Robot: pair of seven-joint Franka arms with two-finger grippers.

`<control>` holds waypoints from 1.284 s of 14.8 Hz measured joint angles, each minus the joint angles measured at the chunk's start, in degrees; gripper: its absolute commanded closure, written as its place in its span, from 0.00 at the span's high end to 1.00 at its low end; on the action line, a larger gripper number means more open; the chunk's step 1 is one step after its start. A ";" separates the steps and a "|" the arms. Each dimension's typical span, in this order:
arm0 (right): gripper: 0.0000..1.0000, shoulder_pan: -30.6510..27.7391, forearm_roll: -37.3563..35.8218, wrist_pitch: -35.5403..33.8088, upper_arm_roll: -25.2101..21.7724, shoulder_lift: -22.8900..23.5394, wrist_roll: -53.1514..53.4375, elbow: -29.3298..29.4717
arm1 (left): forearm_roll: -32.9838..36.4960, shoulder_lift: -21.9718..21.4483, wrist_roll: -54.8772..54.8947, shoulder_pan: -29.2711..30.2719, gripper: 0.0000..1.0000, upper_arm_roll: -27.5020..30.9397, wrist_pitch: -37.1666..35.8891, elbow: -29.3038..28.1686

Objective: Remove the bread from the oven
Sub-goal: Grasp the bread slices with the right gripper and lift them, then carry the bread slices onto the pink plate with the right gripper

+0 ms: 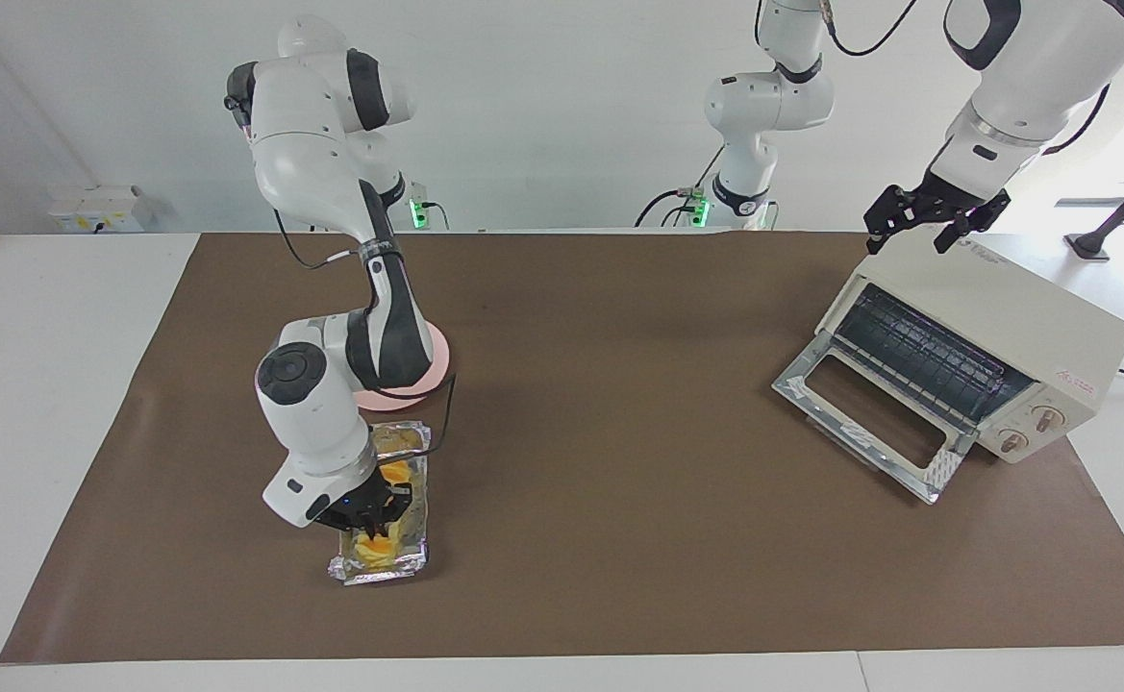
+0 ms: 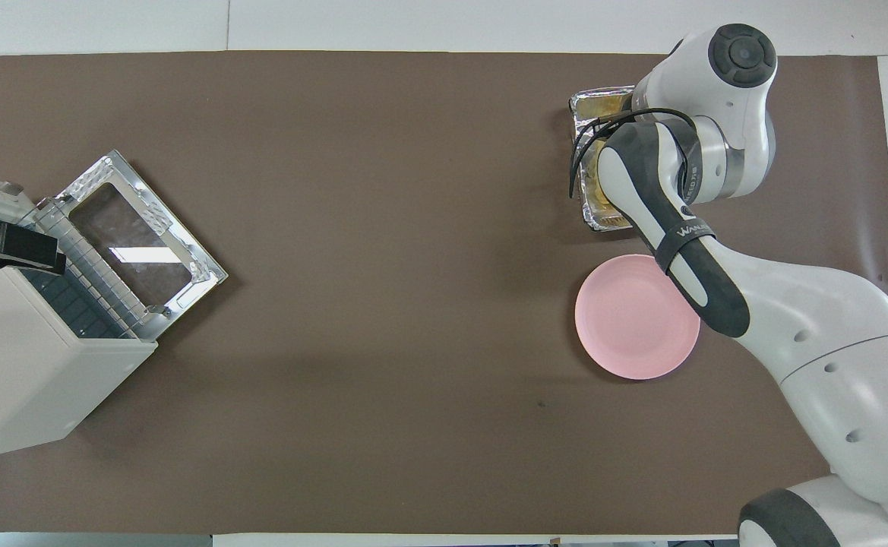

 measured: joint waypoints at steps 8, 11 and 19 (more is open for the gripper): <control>0.00 -0.70 -0.15 -12.97 -0.02 -5.00 -1.26 1.88 | 0.00 0.00 0.00 0.00 1.00 0.00 0.00 0.00; 0.00 -0.46 -0.14 -17.23 0.16 -8.22 -1.31 2.06 | 0.00 0.00 0.00 0.00 1.00 0.00 0.00 0.00; 0.00 -0.54 1.21 -22.13 0.28 -26.74 -1.19 -17.25 | 0.00 0.00 0.00 0.00 1.00 0.00 0.00 0.00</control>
